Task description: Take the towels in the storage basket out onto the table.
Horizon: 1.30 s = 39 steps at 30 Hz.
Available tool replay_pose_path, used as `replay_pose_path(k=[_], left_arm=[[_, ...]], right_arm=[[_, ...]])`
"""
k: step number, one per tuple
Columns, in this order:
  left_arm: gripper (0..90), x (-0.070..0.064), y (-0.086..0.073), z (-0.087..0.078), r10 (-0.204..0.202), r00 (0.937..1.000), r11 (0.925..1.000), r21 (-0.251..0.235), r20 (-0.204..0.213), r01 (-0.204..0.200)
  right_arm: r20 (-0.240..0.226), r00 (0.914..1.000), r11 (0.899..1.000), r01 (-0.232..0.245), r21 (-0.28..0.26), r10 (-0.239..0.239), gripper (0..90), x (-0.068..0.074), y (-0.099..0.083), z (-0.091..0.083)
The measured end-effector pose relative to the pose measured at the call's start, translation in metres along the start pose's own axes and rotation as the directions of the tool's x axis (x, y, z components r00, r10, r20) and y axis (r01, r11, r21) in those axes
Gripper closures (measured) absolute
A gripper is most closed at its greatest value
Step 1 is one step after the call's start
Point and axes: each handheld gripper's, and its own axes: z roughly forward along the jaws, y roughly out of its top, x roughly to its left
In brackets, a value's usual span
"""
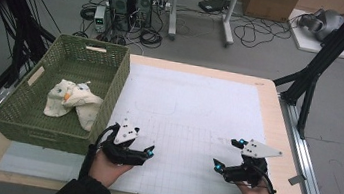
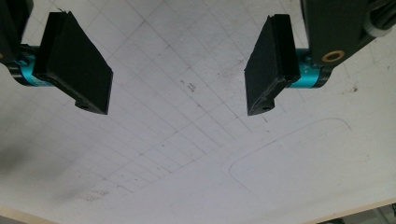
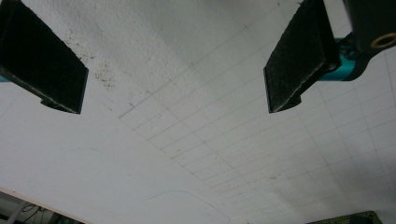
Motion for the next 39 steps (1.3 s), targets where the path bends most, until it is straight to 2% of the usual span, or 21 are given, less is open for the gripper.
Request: replay_pose_path(k=[13, 25, 26, 29, 31, 33, 34, 35, 39], left_arm=[[24.0, -0.002, 0.005, 0.003, -0.001, 0.9993, 1.0, -0.003, 0.038, 0.002], [26.1, -0.003, 0.015, 0.006, -0.025, 0.9948, 0.9997, -0.004, 0.098, 0.026], [27.1, -0.003, 0.017, 0.006, -0.029, 0.9932, 0.9995, -0.01, 0.113, 0.03], [27.9, -0.002, 0.02, 0.007, -0.035, 0.9921, 0.9993, -0.006, 0.121, 0.036], [28.3, 0.0, 0.024, 0.007, -0.063, 0.987, 0.9979, -0.005, 0.148, 0.064], [29.2, 0.001, 0.026, 0.007, -0.069, 0.9851, 0.9975, -0.004, 0.158, 0.071], [29.5, 0.003, 0.03, 0.007, -0.088, 0.981, 0.9958, -0.009, 0.172, 0.091], [29.5, 0.003, 0.03, 0.007, -0.088, 0.981, 0.9958, -0.009, 0.172, 0.091], [29.5, 0.008, 0.039, 0.007, -0.115, 0.9738, 0.993, -0.003, 0.196, 0.118]], right_arm=[[0.008, 1.0, 1.0, -0.002, -0.006, 0.002, 5.4, 0.001, 0.0, -0.003], [0.012, 0.9999, 1.0, -0.007, -0.012, 0.007, 5.4, -0.001, -0.002, -0.004], [0.016, 0.9998, 1.0, -0.012, -0.014, 0.012, 5.4, -0.001, -0.001, -0.004], [0.016, 0.9997, 1.0, -0.016, -0.017, 0.016, 5.4, -0.002, -0.001, -0.003], [0.016, 0.9997, 1.0, -0.02, -0.018, 0.02, 5.4, -0.003, -0.001, -0.003], [0.016, 0.9997, 1.0, -0.019, -0.024, 0.02, 5.4, -0.004, -0.001, -0.003], [0.017, 0.9996, 0.999, -0.022, -0.023, 0.023, 5.4, -0.004, -0.001, -0.004], [0.017, 0.9996, 0.999, -0.022, -0.023, 0.023, 5.4, -0.004, -0.001, -0.004], [0.018, 0.9996, 0.999, -0.021, -0.032, 0.021, 5.4, -0.005, 0.0, -0.005]])
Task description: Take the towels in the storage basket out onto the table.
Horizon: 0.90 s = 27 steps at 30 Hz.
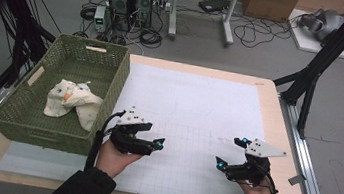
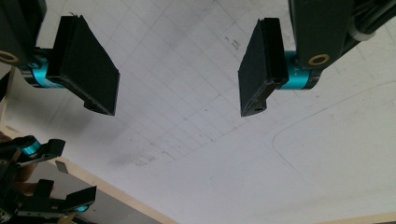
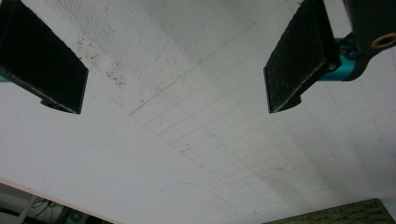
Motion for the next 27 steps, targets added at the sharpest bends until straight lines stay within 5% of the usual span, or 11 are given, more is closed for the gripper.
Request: replay_pose_path(k=[8, 12, 16, 27], left_arm=[[30.8, -0.002, 0.012, -0.009, -0.017, 0.9993, 0.9998, -0.002, 0.032, 0.017], [31.3, 0.003, 0.02, -0.013, -0.059, 0.9978, 0.9974, 0.042, 0.028, 0.058], [32.1, 0.004, 0.029, -0.02, -0.073, 0.9956, 0.9973, 0.017, 0.059, 0.072], [35.1, 0.024, 0.046, -0.03, -0.151, 0.9821, 0.9885, 0.013, 0.113, 0.15]], right_arm=[[-0.003, 1.0, 1.0, -0.007, -0.006, 0.007, 5.4, -0.002, 0.0, -0.001], [-0.005, 1.0, 1.0, -0.004, -0.008, 0.004, 5.4, -0.002, 0.001, -0.001], [-0.005, 1.0, 1.0, -0.003, -0.011, 0.003, 5.4, -0.002, 0.001, 0.0], [-0.005, 1.0, 1.0, -0.001, -0.012, 0.001, 5.4, -0.003, 0.002, 0.001]])
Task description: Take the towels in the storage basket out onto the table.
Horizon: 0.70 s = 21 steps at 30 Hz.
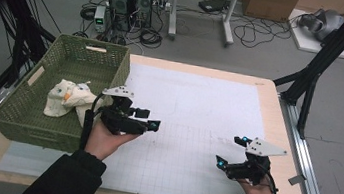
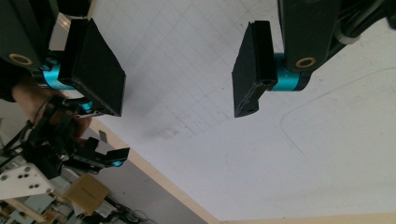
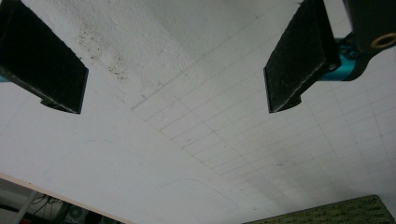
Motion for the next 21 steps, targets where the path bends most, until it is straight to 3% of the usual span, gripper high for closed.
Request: replay_pose_path(k=[5, 21], left_arm=[[34.4, 0.007, 0.004, -0.004, -0.037, 0.9992, 0.9991, 0.023, 0.017, 0.036], [34.3, 0.025, 0.018, -0.027, -0.092, 0.995, 0.9957, 0.005, 0.038, 0.092]], right_arm=[[-0.002, 1.0, 1.0, -0.005, -0.002, 0.005, 5.4, 0.0, 0.0, 0.0], [-0.002, 1.0, 1.0, 0.004, -0.007, -0.004, 5.5, 0.0, 0.001, 0.0]])
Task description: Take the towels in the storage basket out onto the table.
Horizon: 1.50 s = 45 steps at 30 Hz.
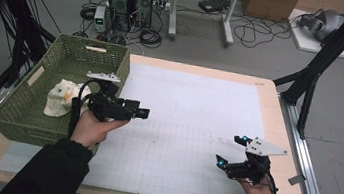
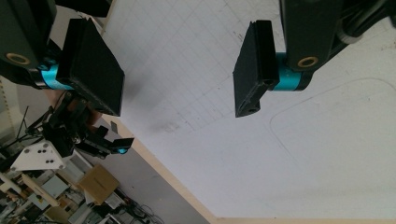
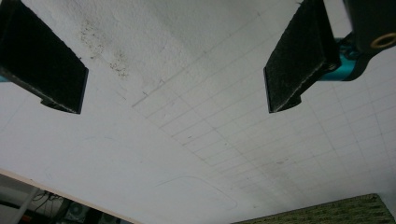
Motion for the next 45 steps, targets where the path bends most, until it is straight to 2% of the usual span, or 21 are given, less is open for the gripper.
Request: replay_pose_path(k=[3, 5, 10, 18, 24, 33, 35, 45], left_arm=[[34.1, 0.005, 0.003, -0.004, -0.017, 0.9997, 0.9998, 0.001, 0.018, 0.017], [33.9, 0.008, 0.005, -0.007, -0.023, 0.9997, 0.9997, 0.0, 0.007, 0.023], [33.9, 0.017, 0.01, -0.014, -0.046, 0.9986, 0.9988, -0.012, 0.026, 0.047], [33.9, 0.03, 0.016, -0.024, -0.066, 0.9974, 0.9977, -0.015, 0.03, 0.066], [33.7, 0.044, 0.022, -0.032, -0.094, 0.9944, 0.9952, -0.025, 0.049, 0.095], [34.3, 0.062, 0.024, -0.044, -0.125, 0.991, 0.9909, -0.046, 0.049, 0.127], [34.4, 0.069, 0.024, -0.048, -0.14, 0.9892, 0.9884, -0.054, 0.042, 0.142], [34.5, 0.088, 0.023, -0.061, -0.172, 0.9852, 0.983, -0.066, 0.001, 0.171]], right_arm=[[0.0, 1.0, 1.0, 0.001, 0.0, -0.001, 5.4, 0.0, 0.0, 0.0], [0.001, 1.0, 1.0, 0.002, 0.001, -0.002, 5.4, 0.0, 0.0, 0.0], [0.0, 1.0, 1.0, 0.007, -0.001, -0.007, 5.5, 0.0, 0.0, 0.0], [0.001, 1.0, 1.0, 0.008, -0.002, -0.008, 5.4, 0.0, 0.0, 0.0], [0.002, 0.9999, 1.0, 0.012, -0.002, -0.012, 5.4, 0.0, 0.0, 0.001], [0.001, 1.0, 1.0, 0.009, -0.002, -0.009, 5.4, 0.0, 0.0, 0.0], [0.0, 0.9999, 1.0, 0.011, -0.002, -0.011, 5.4, 0.0, 0.0, 0.0], [0.0, 0.9999, 1.0, 0.012, 0.005, -0.012, 5.4, 0.0, 0.0, 0.001]])
